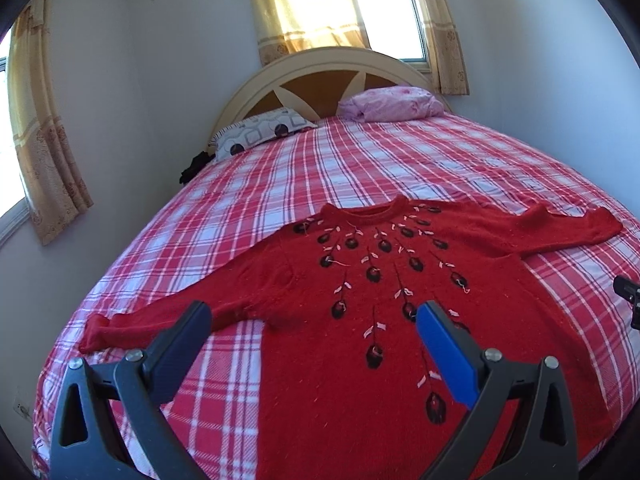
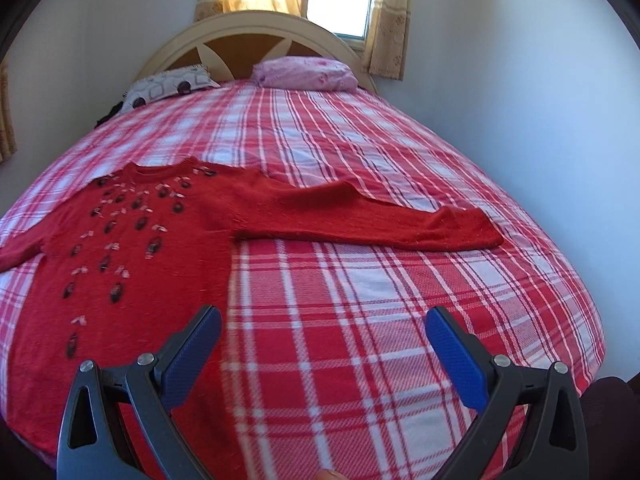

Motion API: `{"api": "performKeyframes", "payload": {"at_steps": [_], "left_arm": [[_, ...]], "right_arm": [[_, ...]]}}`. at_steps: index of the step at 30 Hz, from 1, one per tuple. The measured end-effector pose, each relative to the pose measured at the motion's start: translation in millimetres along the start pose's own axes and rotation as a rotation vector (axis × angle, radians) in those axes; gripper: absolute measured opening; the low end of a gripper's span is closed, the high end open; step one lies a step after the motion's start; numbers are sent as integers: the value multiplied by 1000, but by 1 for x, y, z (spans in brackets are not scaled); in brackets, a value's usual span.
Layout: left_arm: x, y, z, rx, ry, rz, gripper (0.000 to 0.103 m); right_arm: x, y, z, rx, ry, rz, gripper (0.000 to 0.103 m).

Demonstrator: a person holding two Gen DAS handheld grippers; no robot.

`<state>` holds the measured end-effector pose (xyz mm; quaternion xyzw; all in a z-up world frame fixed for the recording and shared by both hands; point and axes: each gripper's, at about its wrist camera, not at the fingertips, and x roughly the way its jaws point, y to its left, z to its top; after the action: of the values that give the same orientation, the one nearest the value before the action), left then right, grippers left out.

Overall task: Fold small clothes
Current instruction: 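Reach the right gripper to the sweater sleeve cuff and grasp it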

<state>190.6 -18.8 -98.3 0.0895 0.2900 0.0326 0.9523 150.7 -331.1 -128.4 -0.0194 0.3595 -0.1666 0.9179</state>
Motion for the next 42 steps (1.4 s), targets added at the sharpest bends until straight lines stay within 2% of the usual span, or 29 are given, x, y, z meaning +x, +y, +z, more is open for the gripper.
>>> {"api": "performKeyframes", "payload": {"at_steps": [7, 18, 22, 28, 33, 35, 38, 40, 42], "left_arm": [[54, -14, 4, 15, 66, -2, 103], [108, -11, -8, 18, 135, 48, 103], [123, -11, -12, 10, 163, 52, 103], [139, -10, -21, -5, 209, 43, 103], [145, -9, -24, -21, 225, 34, 103], [147, -10, -25, -18, 232, 33, 103], [146, -12, -26, -12, 225, 36, 103], [145, -14, -26, -5, 219, 34, 103], [146, -15, -27, -4, 219, 30, 103]], "right_arm": [[58, -57, 10, 101, 81, -19, 102], [119, -180, 37, 397, 88, -30, 100], [145, -211, 40, 475, 119, -21, 86], [177, -249, 37, 587, 159, -40, 71], [187, -263, 43, 622, 140, -45, 67], [192, -264, 46, 625, 140, -42, 62], [199, -268, 49, 634, 126, -32, 49], [203, -273, 47, 659, 119, -28, 33], [204, -277, 46, 681, 111, -25, 26]]}}
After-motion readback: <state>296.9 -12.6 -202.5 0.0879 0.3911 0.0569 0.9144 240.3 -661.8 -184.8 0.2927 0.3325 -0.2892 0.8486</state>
